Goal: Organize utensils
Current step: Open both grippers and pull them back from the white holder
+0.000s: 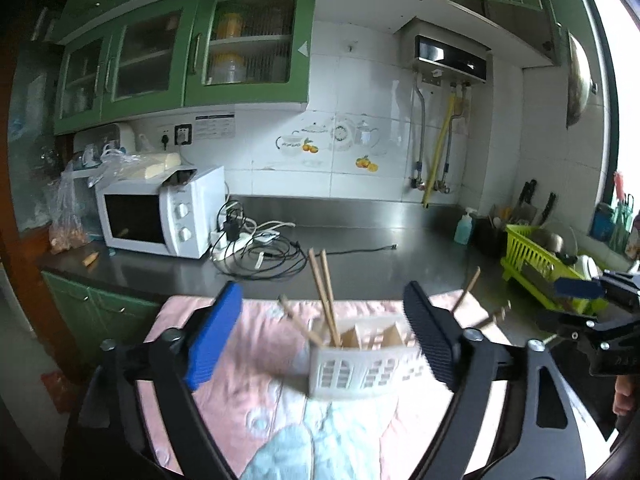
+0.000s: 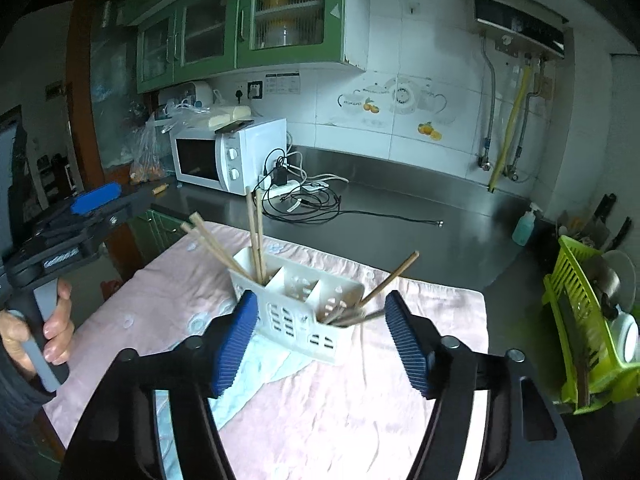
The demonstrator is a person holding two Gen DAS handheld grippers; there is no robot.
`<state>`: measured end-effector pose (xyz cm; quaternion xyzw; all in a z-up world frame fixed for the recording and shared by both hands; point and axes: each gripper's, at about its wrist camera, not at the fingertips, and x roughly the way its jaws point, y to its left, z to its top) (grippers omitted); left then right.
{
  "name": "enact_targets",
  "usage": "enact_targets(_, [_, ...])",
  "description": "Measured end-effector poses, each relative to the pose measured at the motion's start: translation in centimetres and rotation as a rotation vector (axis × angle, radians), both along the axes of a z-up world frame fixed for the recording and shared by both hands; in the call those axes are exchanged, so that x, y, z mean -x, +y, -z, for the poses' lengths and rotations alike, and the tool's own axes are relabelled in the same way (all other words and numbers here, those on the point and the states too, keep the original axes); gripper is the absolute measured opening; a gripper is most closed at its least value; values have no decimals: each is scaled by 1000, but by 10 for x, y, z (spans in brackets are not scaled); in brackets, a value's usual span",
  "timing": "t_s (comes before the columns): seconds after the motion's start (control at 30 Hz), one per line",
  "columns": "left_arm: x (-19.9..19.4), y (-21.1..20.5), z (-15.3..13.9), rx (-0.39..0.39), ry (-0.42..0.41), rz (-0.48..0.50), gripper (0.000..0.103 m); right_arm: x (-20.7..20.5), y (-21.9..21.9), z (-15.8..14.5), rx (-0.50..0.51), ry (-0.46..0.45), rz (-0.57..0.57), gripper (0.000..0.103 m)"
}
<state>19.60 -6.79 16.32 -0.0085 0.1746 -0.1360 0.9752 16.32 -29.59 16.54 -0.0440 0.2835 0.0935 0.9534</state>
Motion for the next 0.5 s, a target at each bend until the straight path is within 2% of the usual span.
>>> enact_targets(0.03, [7, 3, 4, -2, 2, -1, 88, 5, 2, 3, 1, -3, -2, 65])
enact_targets(0.17, [32, 14, 19, 9, 12, -7, 95, 30, 16, 17, -13, -29, -1, 80])
enact_targets(0.23, [45, 19, 27, -4, 13, -19, 98, 40, 23, 25, -10, -39, 7, 83])
enact_targets(0.5, [82, 38, 56, -33, 32, -47, 98, 72, 48, 58, 2, -62, 25, 92])
